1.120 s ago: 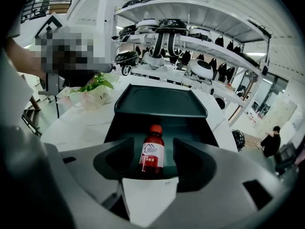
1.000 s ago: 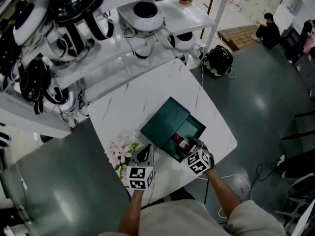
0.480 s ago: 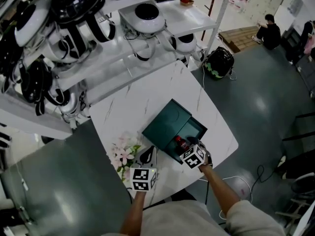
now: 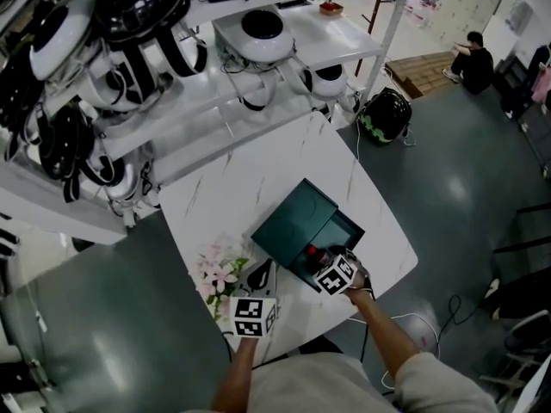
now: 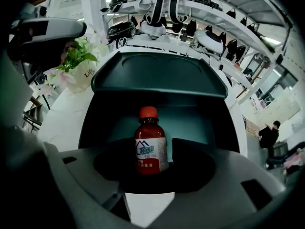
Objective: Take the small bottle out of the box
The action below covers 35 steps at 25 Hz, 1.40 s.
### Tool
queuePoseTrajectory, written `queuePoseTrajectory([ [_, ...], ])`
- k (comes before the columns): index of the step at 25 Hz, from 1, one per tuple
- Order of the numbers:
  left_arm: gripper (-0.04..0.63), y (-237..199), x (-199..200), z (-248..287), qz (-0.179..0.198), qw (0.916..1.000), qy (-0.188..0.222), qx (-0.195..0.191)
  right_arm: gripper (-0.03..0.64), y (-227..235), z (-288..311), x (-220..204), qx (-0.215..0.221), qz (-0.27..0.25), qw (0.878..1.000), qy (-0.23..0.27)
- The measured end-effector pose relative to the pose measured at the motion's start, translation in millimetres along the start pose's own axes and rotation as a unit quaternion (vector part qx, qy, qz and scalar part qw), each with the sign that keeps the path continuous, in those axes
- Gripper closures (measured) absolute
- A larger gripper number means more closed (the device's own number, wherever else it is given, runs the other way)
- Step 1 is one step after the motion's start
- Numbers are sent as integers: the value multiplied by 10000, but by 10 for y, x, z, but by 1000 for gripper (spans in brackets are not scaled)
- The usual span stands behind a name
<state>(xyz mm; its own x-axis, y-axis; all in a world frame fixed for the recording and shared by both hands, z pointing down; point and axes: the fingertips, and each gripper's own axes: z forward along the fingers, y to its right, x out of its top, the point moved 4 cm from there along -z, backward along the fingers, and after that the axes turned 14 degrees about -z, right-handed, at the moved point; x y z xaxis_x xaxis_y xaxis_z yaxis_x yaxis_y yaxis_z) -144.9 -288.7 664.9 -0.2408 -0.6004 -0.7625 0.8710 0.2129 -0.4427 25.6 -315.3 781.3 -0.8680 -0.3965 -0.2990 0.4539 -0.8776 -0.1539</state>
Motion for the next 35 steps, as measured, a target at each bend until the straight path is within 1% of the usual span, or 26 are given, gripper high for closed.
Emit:
queuePoseTrajectory([
  [4, 578, -1, -2, 3, -24, 10000, 6, 10, 382, -7, 10, -17, -28, -327, 9992, -244],
  [9, 577, -24, 13, 2, -25, 10000, 19, 22, 390, -6, 19, -19, 55, -338, 9992, -227],
  [13, 577, -40, 29, -13, -9, 10000, 30, 46, 391, -2, 6, -25, -5, -321, 9994, -149],
  [20, 577, 8, 46, -36, 37, 10000, 37, 19, 396, 34, -108, -2, -203, -255, 9993, 178],
  [29, 577, 99, 95, -63, 132, 9999, 71, -31, 402, 37, -273, 51, -413, -341, 9975, 457],
  [35, 577, 135, 59, -58, 131, 9999, 59, -56, 402, 25, -227, 41, -238, -299, 9985, 384],
])
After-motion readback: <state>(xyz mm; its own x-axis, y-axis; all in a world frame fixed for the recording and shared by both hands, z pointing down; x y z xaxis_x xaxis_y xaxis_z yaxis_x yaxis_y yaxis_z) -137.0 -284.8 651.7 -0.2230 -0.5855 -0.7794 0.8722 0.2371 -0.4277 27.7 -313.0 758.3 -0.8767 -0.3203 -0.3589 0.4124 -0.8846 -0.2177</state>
